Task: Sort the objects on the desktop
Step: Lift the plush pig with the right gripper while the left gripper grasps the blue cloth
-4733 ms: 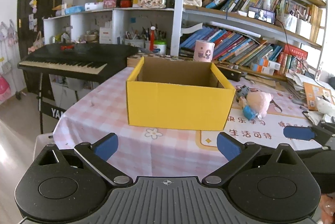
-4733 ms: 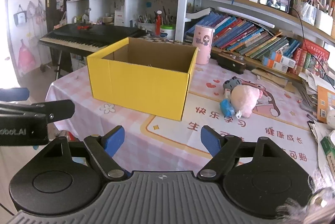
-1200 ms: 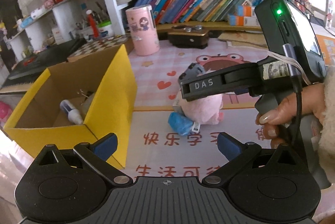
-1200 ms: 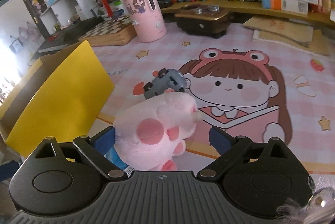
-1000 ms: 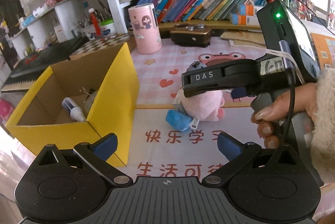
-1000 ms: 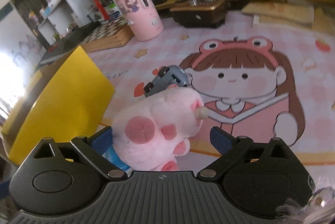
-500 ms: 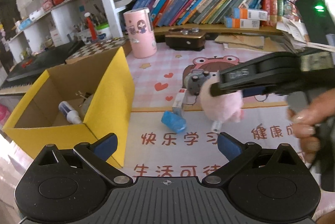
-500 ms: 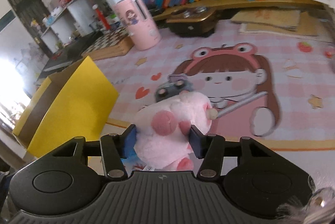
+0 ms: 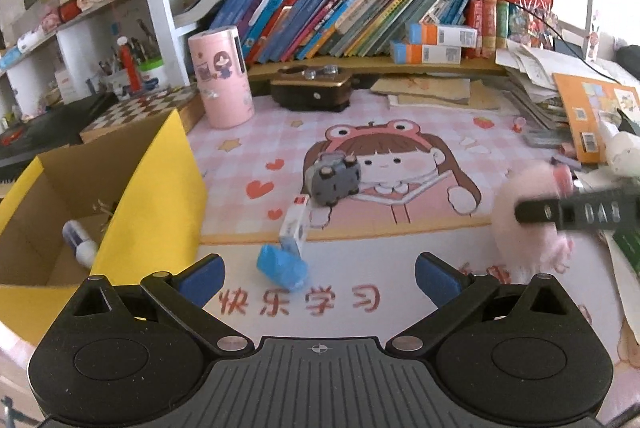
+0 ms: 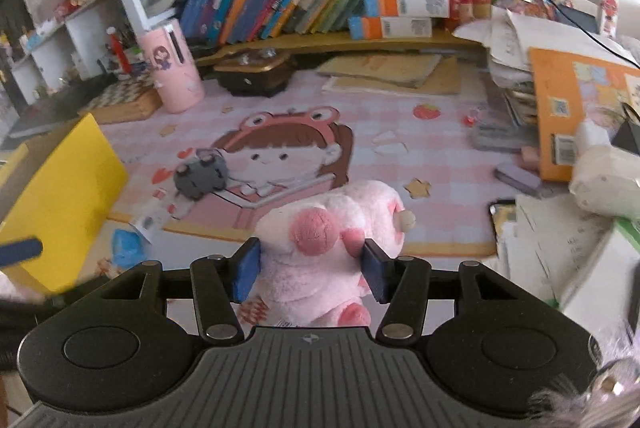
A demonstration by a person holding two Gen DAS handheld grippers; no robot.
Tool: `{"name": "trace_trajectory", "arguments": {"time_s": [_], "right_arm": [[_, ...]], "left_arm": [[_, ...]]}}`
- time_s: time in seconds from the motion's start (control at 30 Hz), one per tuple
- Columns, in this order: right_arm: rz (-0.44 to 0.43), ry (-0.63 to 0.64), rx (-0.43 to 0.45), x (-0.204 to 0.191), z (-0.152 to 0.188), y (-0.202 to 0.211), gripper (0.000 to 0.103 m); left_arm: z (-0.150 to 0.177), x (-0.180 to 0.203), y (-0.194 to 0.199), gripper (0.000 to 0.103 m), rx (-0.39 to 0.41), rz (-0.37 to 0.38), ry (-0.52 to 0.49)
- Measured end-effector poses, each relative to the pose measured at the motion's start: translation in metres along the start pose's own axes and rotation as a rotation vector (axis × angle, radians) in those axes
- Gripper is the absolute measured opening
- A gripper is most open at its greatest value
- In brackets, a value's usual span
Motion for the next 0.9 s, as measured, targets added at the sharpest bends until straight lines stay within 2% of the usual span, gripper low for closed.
{"name": "trace_trajectory", "arguments": {"time_s": [0.13,0.23,0.4,0.43,0.5,0.57,0.67,0.83,0.9], "right_arm": [[0.001,0.003,-0.008,0.0,0.002,0.0,0.053],[0.008,0.017,0.008,0.0,-0.001,0.002,0.055],[0.029,0.068,0.003,-0.006,-0.004,0.001,0.084],[0.032,0.079,-0.002,-0.008,-0.005,0.0,0.086],[0.035,0.095,-0.012,-0.011,-0.005,-0.002,0.091],[0.043,0.101,-0.025,-0.012,-0.002,-0.004,0.096],[0.074,0.091,-0.06,-0.01,0.002,-0.011,0.097],[0.131,0.021,-0.105,0.003,0.006,-0.026,0.097],[0.134,-0.012,-0.11,0.008,0.009,-0.028,0.096]], "left_arm": [[-0.006,0.001,-0.013,0.101,0.015,-0.026,-0.017],[-0.008,0.002,-0.028,0.092,0.003,-0.063,-0.019],[-0.005,-0.006,-0.058,0.077,-0.04,-0.132,0.009],[-0.004,-0.01,-0.065,0.072,-0.057,-0.146,0.027],[-0.002,-0.019,-0.077,0.071,-0.092,-0.164,0.064],[0.0,-0.025,-0.084,0.065,-0.115,-0.172,0.089],[0.005,-0.027,-0.09,0.058,-0.136,-0.161,0.1],[0.008,-0.029,-0.091,0.056,-0.144,-0.15,0.135],[0.008,-0.029,-0.09,0.049,-0.146,-0.139,0.14]]}}
Point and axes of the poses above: each gripper's, at about its wrist camera, not at the fingertips, and y roughly against the way its jaws point, x to its right, z to its underside, the point moved 4 cm from there along -y, roughly the way its jaws point, and after that the axes turned 12 degrees about y, right-handed, at the moved point
